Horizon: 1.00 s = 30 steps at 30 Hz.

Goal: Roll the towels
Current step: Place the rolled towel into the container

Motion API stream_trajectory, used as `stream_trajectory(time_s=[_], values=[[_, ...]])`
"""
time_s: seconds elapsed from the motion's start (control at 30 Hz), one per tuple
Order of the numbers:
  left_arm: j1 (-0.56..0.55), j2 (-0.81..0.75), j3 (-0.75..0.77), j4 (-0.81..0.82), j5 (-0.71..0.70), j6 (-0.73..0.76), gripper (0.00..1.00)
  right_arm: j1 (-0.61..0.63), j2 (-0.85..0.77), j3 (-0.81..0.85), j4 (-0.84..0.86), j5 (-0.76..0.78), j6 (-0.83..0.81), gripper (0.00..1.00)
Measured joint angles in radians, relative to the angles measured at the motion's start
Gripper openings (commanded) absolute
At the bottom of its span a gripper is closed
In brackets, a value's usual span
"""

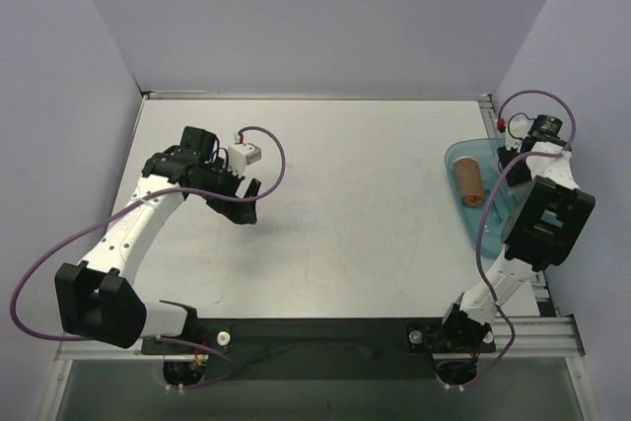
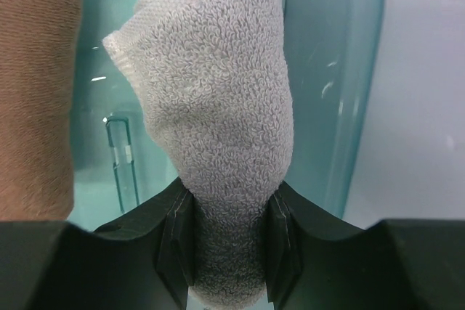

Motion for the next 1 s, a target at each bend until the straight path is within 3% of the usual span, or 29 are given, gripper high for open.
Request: stream_trajectory(time_s=[0.37, 0.83, 0.93, 1.0], values=[[0.0, 0.026, 0.003, -0.015, -0.026, 0.006, 0.97, 0.054, 0.061, -0.122, 0.231, 0.113, -0.067, 0.0], [0.0, 0.029, 0.003, -0.023, -0.052, 0.026, 0.97, 0.072, 0.119, -0.128, 0.322, 0.188, -0.078, 0.0], [0.0, 0.037, 0.003, -0.023, -0.053, 0.027, 0.97, 0.066, 0.119, -0.134, 0.335, 0.198, -0.074, 0.04], [0.0, 0.045, 0.003, -0.023, -0.053, 0.027, 0.97, 0.064, 0.121, -0.137, 0.343, 0.204, -0.071, 0.13]])
